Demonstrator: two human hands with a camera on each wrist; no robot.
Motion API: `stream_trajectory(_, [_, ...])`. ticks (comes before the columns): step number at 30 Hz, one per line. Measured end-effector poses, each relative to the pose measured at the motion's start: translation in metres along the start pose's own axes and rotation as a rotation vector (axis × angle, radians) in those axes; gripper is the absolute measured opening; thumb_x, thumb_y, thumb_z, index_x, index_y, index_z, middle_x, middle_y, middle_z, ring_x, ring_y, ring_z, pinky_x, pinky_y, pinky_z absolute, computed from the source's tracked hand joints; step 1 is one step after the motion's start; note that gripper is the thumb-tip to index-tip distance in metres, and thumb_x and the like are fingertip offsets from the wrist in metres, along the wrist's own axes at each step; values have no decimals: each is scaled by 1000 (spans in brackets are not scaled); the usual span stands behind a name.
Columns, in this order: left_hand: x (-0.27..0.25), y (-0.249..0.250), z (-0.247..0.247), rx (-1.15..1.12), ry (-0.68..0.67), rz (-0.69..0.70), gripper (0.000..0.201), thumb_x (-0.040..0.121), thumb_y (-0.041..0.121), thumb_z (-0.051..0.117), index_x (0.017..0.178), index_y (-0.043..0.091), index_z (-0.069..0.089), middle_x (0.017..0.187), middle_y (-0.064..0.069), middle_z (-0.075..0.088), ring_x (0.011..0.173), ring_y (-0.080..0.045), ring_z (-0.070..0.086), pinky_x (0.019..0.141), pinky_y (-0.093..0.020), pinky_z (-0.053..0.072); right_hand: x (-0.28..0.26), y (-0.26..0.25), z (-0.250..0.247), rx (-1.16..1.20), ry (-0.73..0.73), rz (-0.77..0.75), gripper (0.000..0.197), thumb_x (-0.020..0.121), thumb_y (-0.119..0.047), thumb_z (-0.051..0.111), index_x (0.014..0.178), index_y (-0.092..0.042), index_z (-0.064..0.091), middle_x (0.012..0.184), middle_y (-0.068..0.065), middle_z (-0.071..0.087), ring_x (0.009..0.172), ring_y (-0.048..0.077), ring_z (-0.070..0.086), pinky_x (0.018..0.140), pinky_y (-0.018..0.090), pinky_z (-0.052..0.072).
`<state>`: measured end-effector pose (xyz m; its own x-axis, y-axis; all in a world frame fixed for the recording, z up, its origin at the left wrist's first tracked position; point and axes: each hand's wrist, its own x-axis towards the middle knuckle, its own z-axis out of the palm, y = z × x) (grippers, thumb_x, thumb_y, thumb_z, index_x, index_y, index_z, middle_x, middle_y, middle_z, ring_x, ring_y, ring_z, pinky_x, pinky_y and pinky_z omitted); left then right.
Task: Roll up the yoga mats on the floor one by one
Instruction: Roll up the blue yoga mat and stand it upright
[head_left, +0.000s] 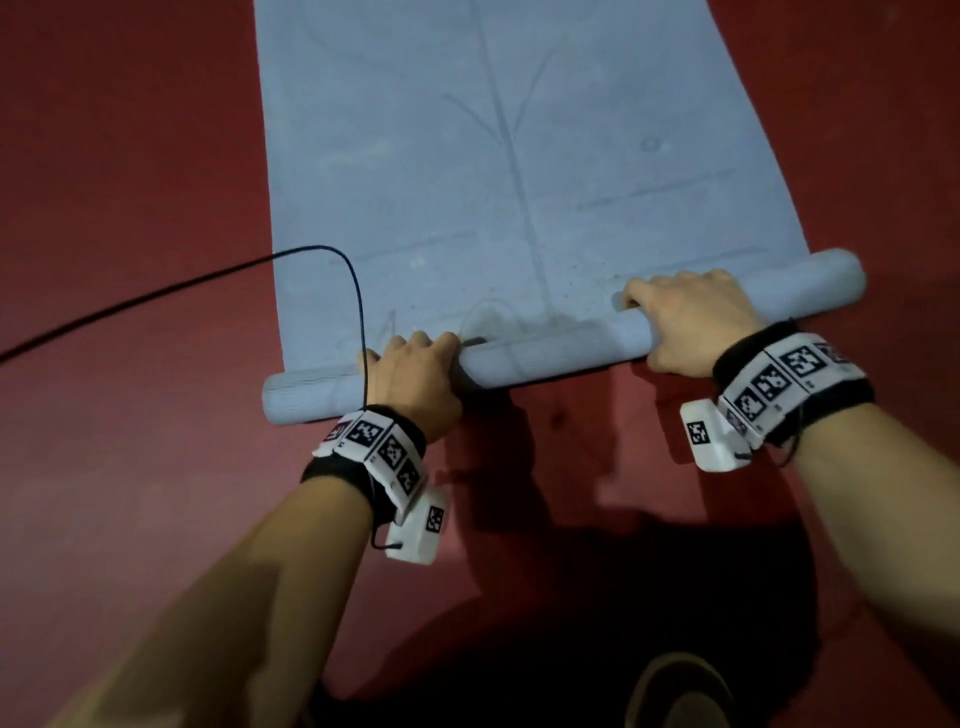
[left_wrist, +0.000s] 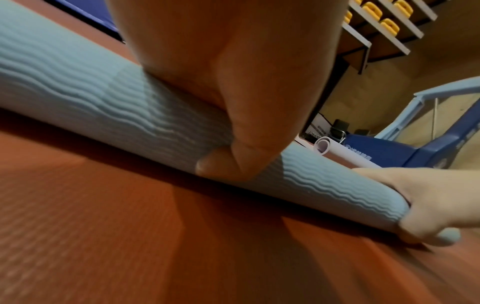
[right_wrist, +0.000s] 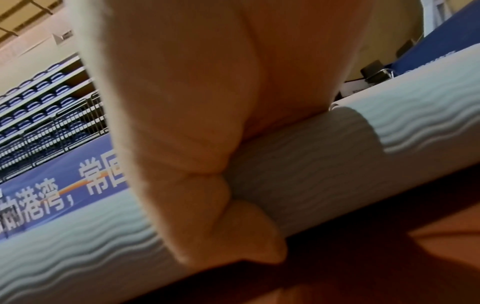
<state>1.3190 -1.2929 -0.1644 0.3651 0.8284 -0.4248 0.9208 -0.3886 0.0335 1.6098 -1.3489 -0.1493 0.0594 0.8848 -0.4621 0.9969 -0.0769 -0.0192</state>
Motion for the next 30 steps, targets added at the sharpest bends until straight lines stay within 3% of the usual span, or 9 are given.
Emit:
stream_trajectory(5, [4, 0, -1, -45, -47, -24, 38, 80, 32, 62, 117, 34, 54, 108, 2, 60, 107, -28, 55, 98, -51, 36, -14, -9, 14, 49, 223, 47, 50, 65, -13, 70, 113, -24, 63, 111, 5, 56, 108, 33, 49, 97, 44, 32])
stream_trajectory(8, [13, -1, -8, -60, -111, -38, 35, 83, 32, 59, 117, 34, 54, 113, 2, 61, 112, -27, 56, 98, -50, 35, -18, -31, 25, 40, 387, -30, 58, 58, -10, 69, 116, -19, 65, 108, 8, 56, 102, 36, 50, 101, 46, 32])
stream_trajectory(11, [15, 0, -9, -41, -134, -43, 35, 83, 31, 57, 118, 33, 54, 116, 1, 61, 114, -27, 54, 99, -50, 35, -15, -58, 38, -29, 411, -123, 72, 54, -12, 69, 125, -15, 58, 107, 9, 56, 99, 35, 52, 106, 50, 32])
stream_trajectory(14, [12, 3, -7, -38, -111, -61, 35, 84, 30, 57, 119, 30, 55, 116, 0, 59, 114, -27, 53, 99, -50, 34, -7, -64, 40, -50, 428, -104, 64, 55, -10, 69, 118, -18, 58, 101, 6, 55, 94, 32, 51, 94, 48, 37])
stream_trajectory(20, [6, 7, -7, -16, -57, -108, 43, 81, 30, 59, 123, 24, 53, 123, -10, 45, 119, -33, 41, 100, -51, 36, 10, -59, 34, -89, 369, -117, 50, 59, -8, 68, 106, -21, 58, 91, 3, 56, 86, 28, 53, 80, 42, 35])
stream_trajectory(26, [6, 47, -7, 46, 37, -13, 59, 74, 27, 66, 128, 26, 43, 124, -5, 43, 120, -30, 41, 106, -62, 28, 25, -59, 10, -90, 172, -95, 44, 71, -22, 66, 114, -27, 54, 99, 0, 60, 94, 26, 56, 81, 40, 36])
stream_trajectory(30, [16, 52, -1, 25, 113, -35, 51, 73, 23, 67, 121, 25, 48, 116, -1, 50, 114, -28, 45, 101, -54, 32, 32, -57, 3, -64, 98, -106, 43, 74, -24, 63, 115, -26, 53, 101, 0, 61, 95, 25, 57, 83, 41, 37])
